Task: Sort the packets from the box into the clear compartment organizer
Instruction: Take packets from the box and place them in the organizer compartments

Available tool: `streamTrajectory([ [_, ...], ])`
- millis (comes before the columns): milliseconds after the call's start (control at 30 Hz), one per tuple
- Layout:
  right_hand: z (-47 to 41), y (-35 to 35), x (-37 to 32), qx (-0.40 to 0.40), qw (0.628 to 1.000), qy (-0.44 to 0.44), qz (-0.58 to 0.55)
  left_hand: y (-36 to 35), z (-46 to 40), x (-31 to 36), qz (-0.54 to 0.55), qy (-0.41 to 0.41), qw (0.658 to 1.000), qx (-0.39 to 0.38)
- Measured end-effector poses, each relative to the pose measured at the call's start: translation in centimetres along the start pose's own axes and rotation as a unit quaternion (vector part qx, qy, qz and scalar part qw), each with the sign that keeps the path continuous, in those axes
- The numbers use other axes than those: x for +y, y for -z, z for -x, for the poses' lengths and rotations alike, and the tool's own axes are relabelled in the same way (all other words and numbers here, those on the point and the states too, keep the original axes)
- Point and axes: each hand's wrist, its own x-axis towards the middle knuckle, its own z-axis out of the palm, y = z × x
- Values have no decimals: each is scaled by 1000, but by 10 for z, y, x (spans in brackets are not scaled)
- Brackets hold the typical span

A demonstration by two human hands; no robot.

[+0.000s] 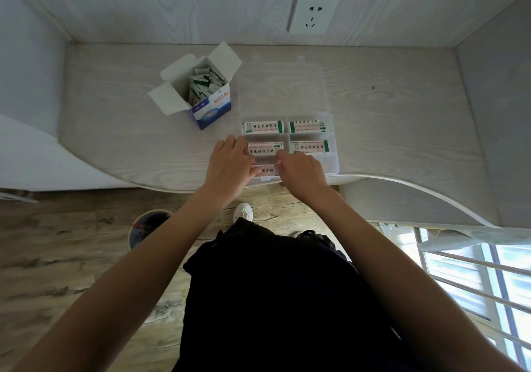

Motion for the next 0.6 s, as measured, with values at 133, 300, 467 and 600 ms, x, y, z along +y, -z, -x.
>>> streamTrajectory([
  [133,1,0,1,-4,999,-13,-49,-3,1,0,-8,-11,1000,23],
  [300,6,1,-3,-25,999,2,25,-7,3,-4,1,-18,998,68],
  [467,8,5,-4,-3,999,25,43,-8,8,-10,58,-25,992,112],
  [600,11,28,-2,113,992,28,-58,11,15,-15,164,-37,971,169],
])
